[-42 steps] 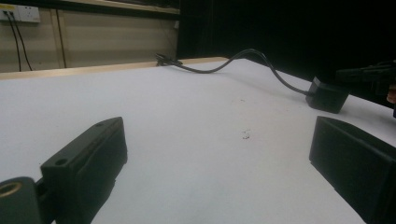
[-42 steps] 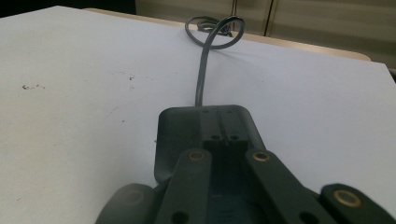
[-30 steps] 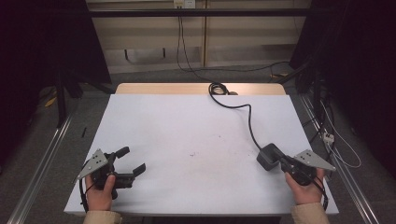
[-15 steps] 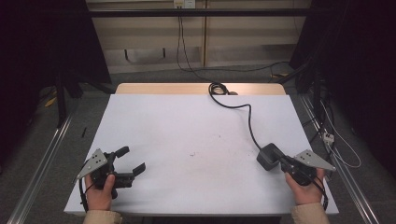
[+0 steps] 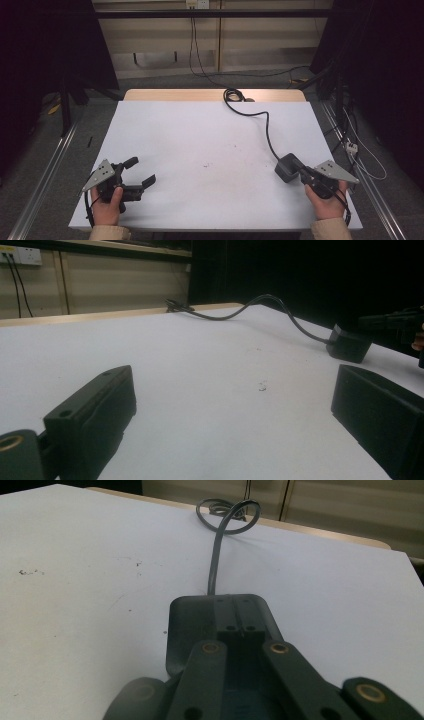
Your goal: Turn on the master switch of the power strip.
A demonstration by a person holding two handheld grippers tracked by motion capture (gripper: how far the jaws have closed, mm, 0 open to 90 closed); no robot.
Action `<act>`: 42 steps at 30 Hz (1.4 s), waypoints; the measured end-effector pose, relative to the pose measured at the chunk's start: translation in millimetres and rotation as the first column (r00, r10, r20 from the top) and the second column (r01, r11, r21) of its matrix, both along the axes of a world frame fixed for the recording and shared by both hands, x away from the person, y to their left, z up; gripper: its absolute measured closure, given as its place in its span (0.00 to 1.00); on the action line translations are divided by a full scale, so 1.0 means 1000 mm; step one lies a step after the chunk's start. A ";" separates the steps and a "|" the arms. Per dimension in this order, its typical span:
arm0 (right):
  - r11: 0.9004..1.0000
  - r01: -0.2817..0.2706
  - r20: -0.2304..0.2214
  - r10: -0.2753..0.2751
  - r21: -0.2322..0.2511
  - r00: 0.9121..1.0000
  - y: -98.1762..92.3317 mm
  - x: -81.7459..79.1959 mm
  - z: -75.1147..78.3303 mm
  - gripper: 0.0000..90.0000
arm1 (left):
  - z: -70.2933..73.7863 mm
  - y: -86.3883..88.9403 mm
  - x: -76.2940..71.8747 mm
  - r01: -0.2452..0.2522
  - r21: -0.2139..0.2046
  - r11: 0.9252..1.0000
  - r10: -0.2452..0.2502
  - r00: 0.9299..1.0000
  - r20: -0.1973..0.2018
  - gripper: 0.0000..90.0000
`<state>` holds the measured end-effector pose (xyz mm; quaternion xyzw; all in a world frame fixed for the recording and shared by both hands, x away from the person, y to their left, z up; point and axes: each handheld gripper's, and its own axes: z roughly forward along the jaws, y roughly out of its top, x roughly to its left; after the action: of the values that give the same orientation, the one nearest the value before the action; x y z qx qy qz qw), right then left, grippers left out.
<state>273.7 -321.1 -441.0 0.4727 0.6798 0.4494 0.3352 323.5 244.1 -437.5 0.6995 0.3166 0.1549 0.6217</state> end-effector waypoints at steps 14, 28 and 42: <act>1.000 -0.002 0.004 0.002 0.000 1.000 0.000 0.000 0.000 1.00 | -0.001 0.000 0.001 0.004 -0.001 1.000 -0.004 1.000 0.002 0.04; 0.999 -0.009 0.014 0.008 0.033 1.000 -0.002 0.000 0.004 1.00 | -0.001 0.000 0.001 -0.001 -0.003 1.000 0.001 1.000 -0.002 0.04; 0.997 -0.023 0.009 0.022 0.070 1.000 -0.001 0.001 0.006 0.92 | -0.001 0.000 0.001 0.000 0.002 1.000 0.000 1.000 -0.002 0.04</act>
<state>274.6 -322.4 -435.5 0.4748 0.6675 0.4788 0.3160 324.6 243.6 -438.1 0.7002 0.3169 0.1545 0.6208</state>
